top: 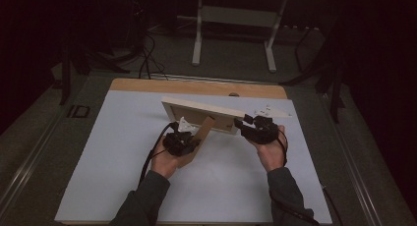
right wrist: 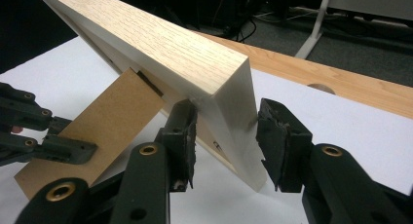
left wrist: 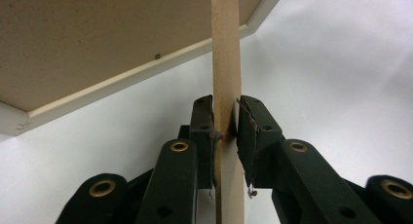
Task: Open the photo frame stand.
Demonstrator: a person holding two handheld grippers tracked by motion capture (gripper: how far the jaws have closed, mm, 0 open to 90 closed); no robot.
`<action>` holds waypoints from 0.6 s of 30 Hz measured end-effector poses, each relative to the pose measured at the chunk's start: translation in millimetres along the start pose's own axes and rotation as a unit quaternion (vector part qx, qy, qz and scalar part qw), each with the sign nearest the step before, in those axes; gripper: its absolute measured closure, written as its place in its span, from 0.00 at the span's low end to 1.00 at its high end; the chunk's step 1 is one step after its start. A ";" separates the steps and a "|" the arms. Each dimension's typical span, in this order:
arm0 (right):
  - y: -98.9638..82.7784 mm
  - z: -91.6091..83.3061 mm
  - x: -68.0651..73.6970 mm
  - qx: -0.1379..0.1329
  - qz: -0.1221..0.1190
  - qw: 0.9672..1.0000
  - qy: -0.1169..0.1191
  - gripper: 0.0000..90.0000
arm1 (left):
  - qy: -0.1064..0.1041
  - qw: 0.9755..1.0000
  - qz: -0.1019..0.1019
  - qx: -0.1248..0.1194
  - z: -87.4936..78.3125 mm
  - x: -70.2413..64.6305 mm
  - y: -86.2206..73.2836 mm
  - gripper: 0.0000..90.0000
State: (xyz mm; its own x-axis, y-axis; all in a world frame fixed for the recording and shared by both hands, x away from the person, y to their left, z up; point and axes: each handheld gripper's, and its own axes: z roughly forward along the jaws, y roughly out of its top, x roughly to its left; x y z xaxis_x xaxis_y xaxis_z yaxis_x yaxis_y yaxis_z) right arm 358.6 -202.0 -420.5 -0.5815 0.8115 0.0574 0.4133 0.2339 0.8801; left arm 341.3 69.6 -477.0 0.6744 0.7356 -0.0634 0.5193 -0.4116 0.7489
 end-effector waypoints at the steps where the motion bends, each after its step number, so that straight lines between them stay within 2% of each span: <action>1: -0.4 -0.3 0.4 0.000 -0.001 1.000 0.000 0.65 | 0.000 1.000 0.000 0.001 0.2 0.1 -0.4 0.87; 18: -8.0 -3.1 2.4 -0.008 -0.008 1.000 0.009 0.64 | -0.002 1.000 0.000 0.005 2.4 -0.8 -6.1 0.87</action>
State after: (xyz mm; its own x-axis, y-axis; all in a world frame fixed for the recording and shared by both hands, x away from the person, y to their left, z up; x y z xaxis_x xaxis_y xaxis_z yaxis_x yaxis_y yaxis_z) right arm 351.8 -203.5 -425.9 -0.5998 0.7985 0.0520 0.3932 0.2375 0.8882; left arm 338.8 70.2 -483.1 0.6766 0.7335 -0.0648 0.5240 -0.4177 0.7423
